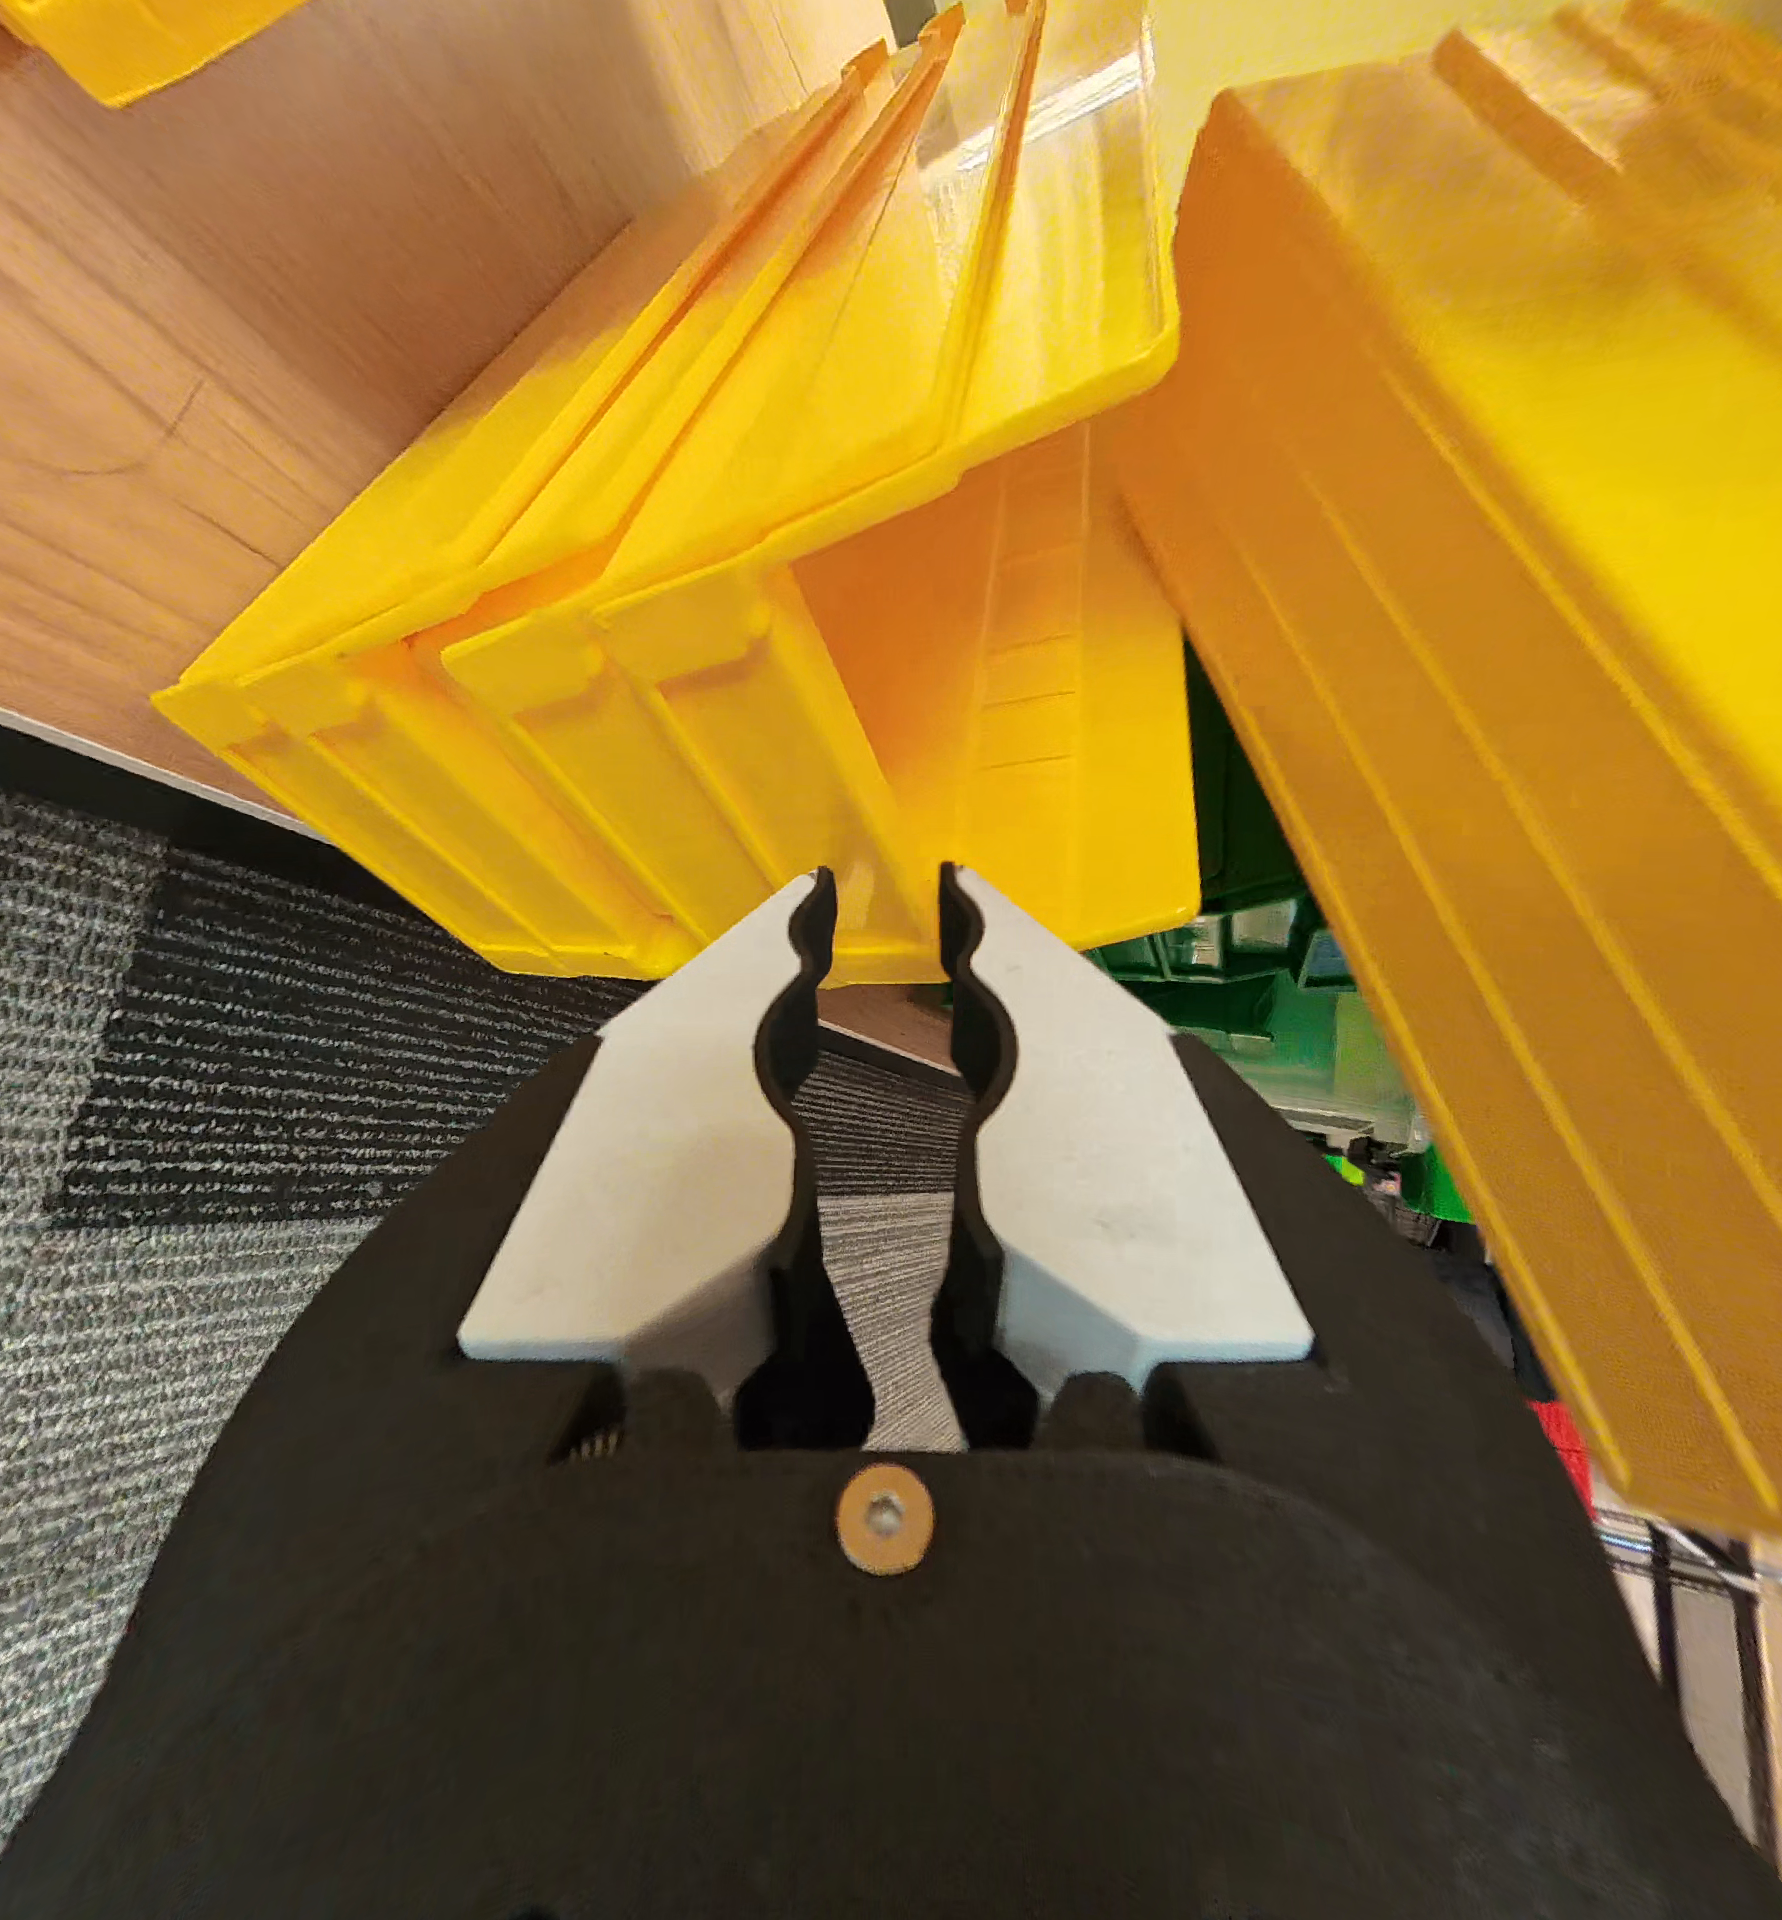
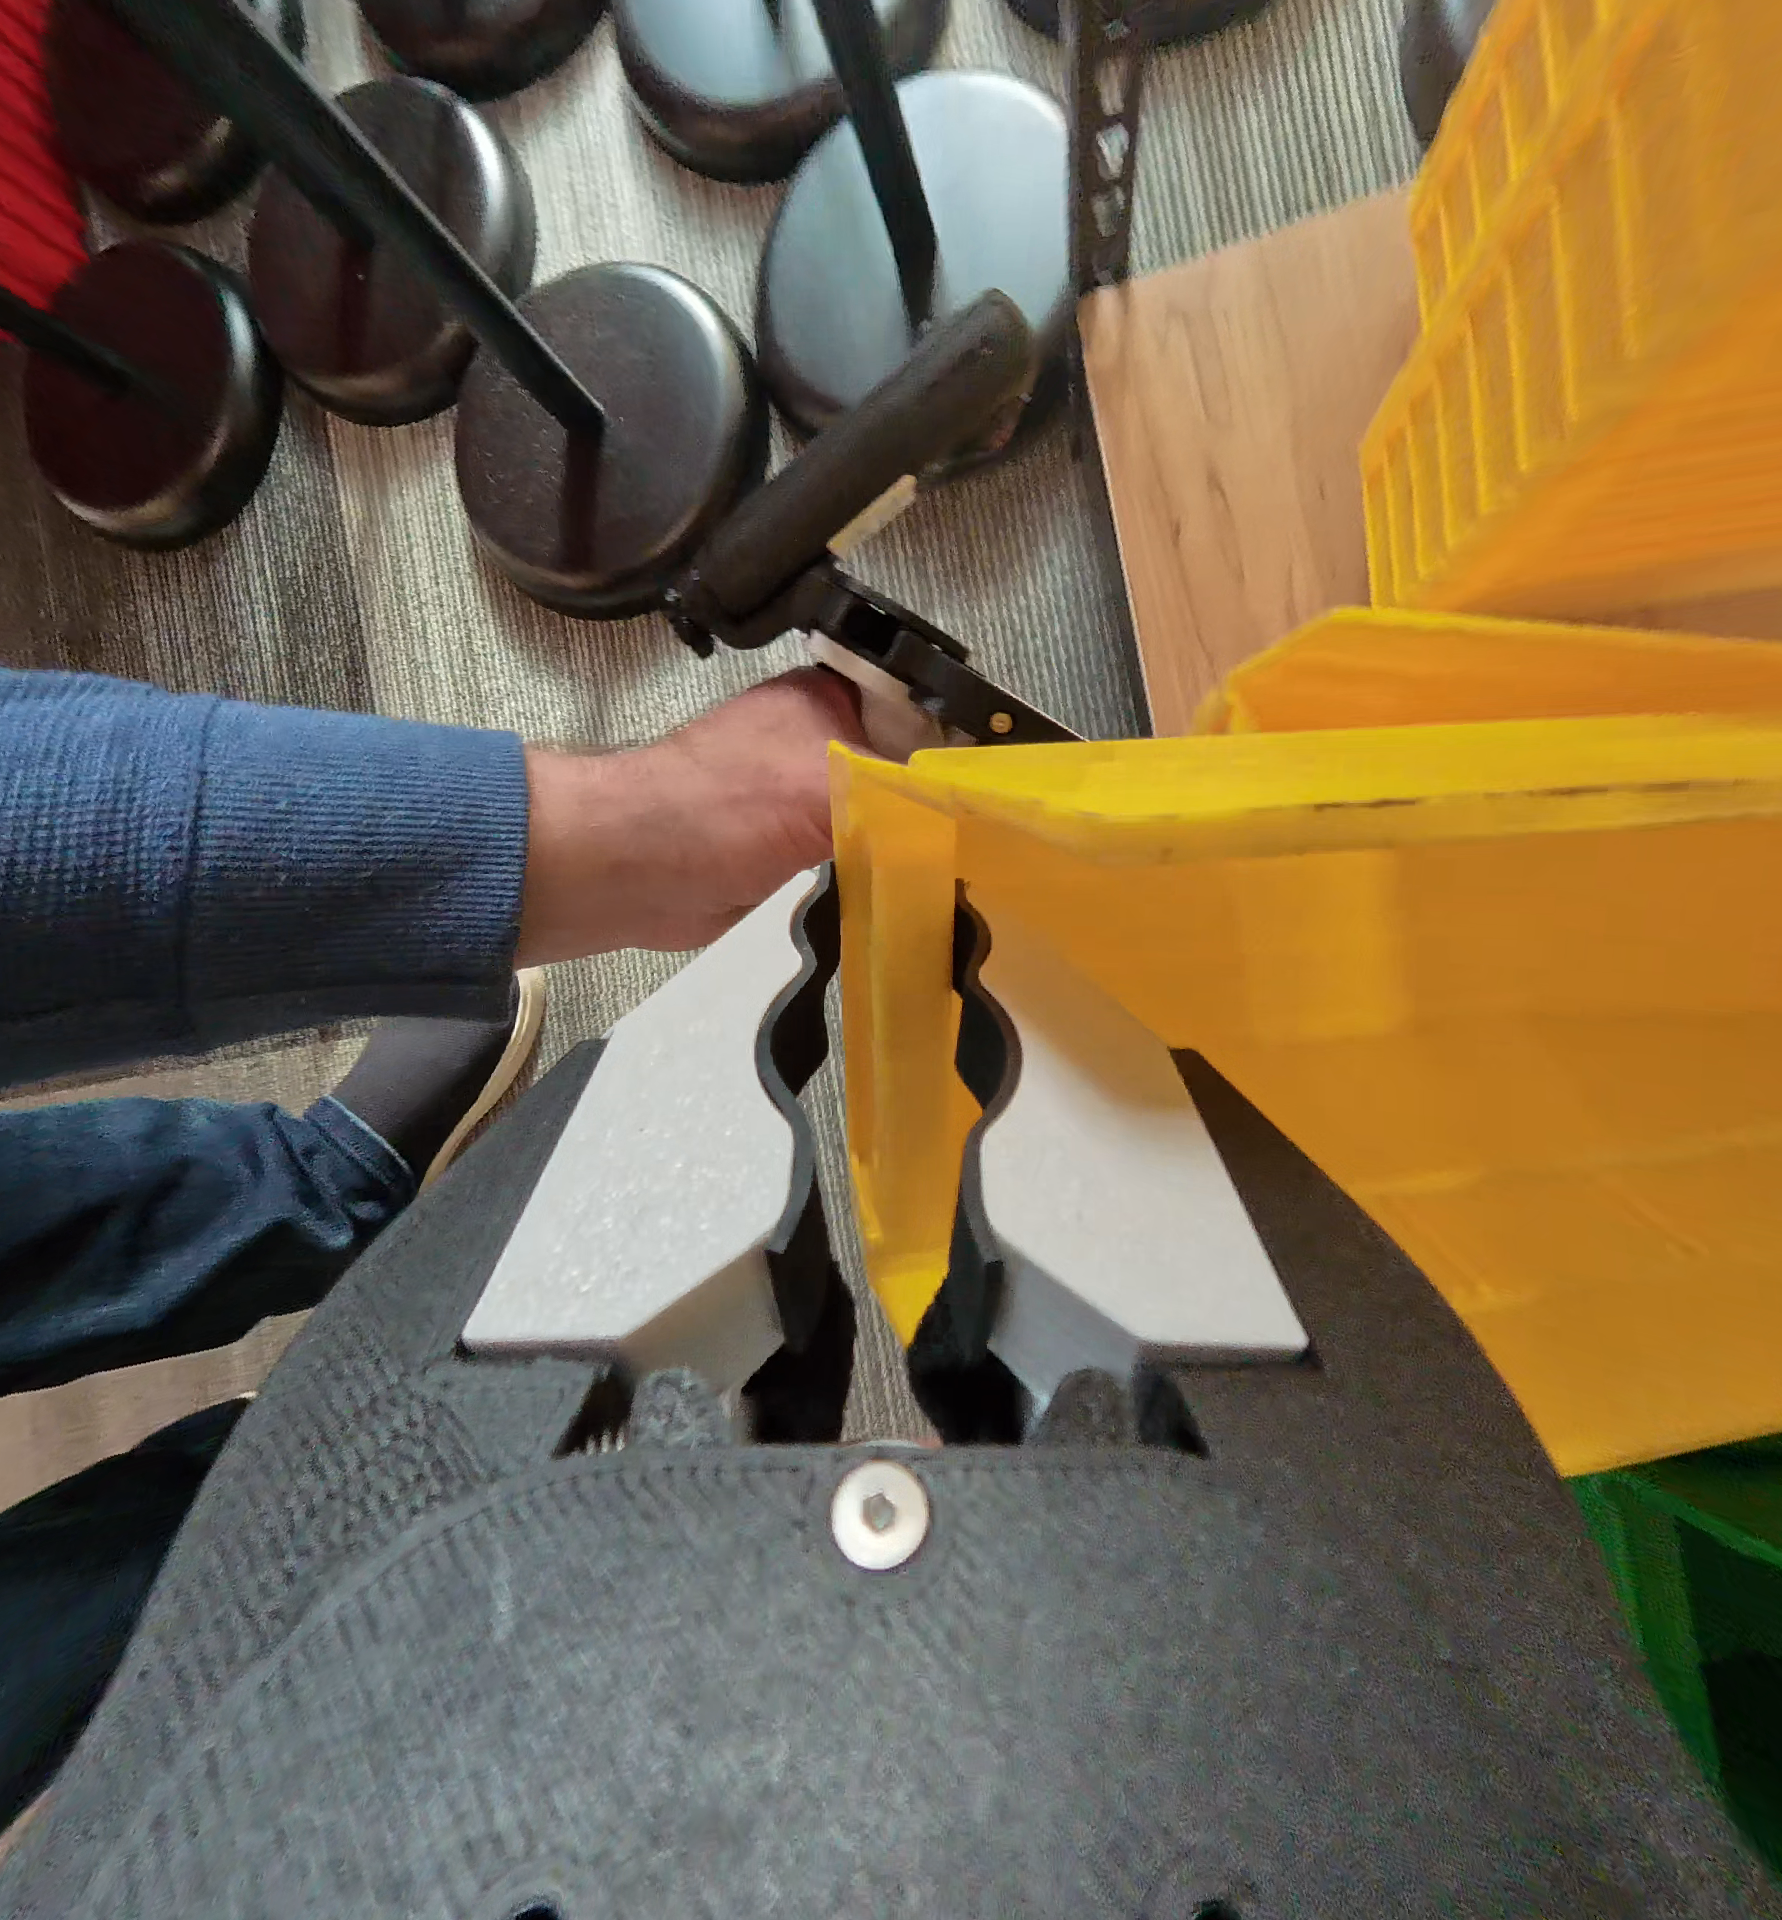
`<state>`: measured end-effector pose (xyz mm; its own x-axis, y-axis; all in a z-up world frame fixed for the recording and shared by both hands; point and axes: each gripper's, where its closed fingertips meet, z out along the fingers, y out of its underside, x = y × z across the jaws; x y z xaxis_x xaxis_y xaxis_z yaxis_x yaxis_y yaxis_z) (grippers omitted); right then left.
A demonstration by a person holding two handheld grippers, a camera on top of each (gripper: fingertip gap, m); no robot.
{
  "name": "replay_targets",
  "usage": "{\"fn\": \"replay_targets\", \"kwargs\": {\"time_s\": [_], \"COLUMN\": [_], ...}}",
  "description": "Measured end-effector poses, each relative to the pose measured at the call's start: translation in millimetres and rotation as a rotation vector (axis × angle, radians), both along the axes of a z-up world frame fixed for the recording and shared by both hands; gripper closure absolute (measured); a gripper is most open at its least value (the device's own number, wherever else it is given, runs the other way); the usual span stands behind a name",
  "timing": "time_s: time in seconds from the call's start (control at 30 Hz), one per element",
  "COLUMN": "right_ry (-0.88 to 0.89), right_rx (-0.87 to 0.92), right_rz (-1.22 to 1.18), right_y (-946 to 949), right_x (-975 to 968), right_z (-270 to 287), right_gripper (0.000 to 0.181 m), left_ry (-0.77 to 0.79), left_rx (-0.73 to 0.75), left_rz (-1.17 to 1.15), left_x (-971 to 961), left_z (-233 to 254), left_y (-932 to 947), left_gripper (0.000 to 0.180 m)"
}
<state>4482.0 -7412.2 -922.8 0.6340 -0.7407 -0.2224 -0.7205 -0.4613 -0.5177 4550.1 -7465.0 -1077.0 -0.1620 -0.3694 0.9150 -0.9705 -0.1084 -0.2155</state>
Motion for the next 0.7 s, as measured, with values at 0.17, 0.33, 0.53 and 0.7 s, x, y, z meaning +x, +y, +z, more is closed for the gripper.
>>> {"fn": "replay_targets", "kwargs": {"time_s": [0.17,0.33,0.53,0.7], "right_ry": [-0.069,-0.097,-0.084,-0.053], "right_rx": [-0.042,-0.019,-0.039,-0.189], "right_rz": [0.091,0.197,0.411,0.631], "right_y": [21.2,46.7,74.8,69.4], "right_x": [-35.0,-85.5,-175.9,-262.4], "right_z": [-4.4,28.5,84.5,134.2], "right_gripper": [0.162,0.162,0.162,0.162], "left_ry": [0.053,0.151,0.205,0.196], "left_rx": [-0.096,-0.395,-0.654,-0.657], "left_rz": [0.071,0.046,-0.014,-0.146], "left_x": [-12.0,-57.6,-117.8,-181.9], "left_z": [25.2,87.9,190.2,292.1], "left_y": [31.7,60.2,103.4,112.4], "left_gripper": [0.126,0.106,0.066,0.023]}}
